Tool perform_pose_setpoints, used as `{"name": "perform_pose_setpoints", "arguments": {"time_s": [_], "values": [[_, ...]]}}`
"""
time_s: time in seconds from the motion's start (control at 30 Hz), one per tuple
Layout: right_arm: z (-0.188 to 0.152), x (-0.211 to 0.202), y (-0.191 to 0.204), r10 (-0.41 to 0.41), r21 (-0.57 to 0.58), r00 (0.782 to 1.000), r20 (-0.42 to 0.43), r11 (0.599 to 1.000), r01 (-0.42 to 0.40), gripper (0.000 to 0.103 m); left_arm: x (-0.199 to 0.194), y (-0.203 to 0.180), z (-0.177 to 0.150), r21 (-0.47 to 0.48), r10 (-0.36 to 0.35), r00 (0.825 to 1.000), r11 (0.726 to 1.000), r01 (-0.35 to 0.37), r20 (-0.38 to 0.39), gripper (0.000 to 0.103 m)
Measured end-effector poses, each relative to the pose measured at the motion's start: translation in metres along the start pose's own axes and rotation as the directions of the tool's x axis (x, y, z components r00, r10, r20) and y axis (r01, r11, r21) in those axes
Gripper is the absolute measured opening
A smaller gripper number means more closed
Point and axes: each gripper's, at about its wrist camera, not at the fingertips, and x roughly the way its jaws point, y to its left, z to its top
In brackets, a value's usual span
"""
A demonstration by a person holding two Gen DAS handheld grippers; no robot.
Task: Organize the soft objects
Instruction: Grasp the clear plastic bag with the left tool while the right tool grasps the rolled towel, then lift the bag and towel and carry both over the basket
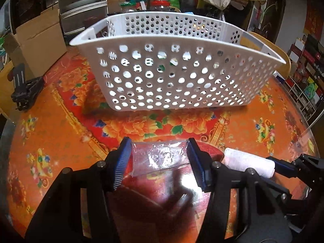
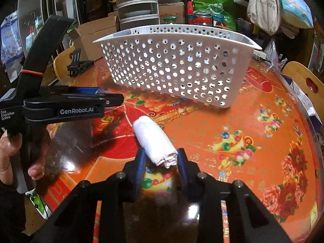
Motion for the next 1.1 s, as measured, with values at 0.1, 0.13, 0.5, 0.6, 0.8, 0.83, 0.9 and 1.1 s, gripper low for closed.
{"name": "perform_pose_setpoints", "arguments": {"time_s": [0.1,0.13,0.5,0.6,0.8,0.83,0.9,1.1], "values": [[-0.001,-0.012,-0.002,0.012,0.011,1.0,0.025,1.0,-0.012,0.029,-0.003,0.005,0.0,-0.002,-0.005,1.0,1.0,0.005,0.007,0.054],[-0.001,-0.016,-0.002,0.014,0.012,0.999,0.039,1.0,-0.014,0.029,-0.006,0.004,0.0,-0.002,-0.007,1.0,1.0,0.007,0.009,0.054],[0.008,-0.037,0.001,0.046,0.022,0.996,0.082,0.999,-0.048,0.015,-0.015,0.007,0.006,0.002,-0.022,0.999,1.0,0.022,0.033,0.054],[0.009,-0.036,0.002,0.05,0.021,0.995,0.082,0.998,-0.052,0.014,-0.015,0.009,0.007,-0.002,-0.022,0.999,1.0,0.022,0.035,0.054],[0.009,-0.041,0.008,0.069,0.011,0.994,0.089,0.997,-0.071,0.01,-0.016,0.014,0.008,-0.015,-0.026,0.999,1.0,0.027,0.038,0.054],[0.009,-0.042,0.009,0.07,0.008,0.993,0.09,0.997,-0.071,0.009,-0.016,0.014,0.008,-0.018,-0.026,0.999,0.999,0.027,0.039,0.054],[0.01,-0.042,0.009,0.078,0.01,0.993,0.09,0.997,-0.079,0.008,-0.017,0.015,0.008,-0.02,-0.029,0.999,0.999,0.029,0.04,0.054],[0.01,-0.043,0.009,0.087,0.017,0.992,0.096,0.996,-0.089,0.008,-0.016,0.018,0.007,-0.027,-0.029,0.999,0.999,0.03,0.039,0.054]]}}
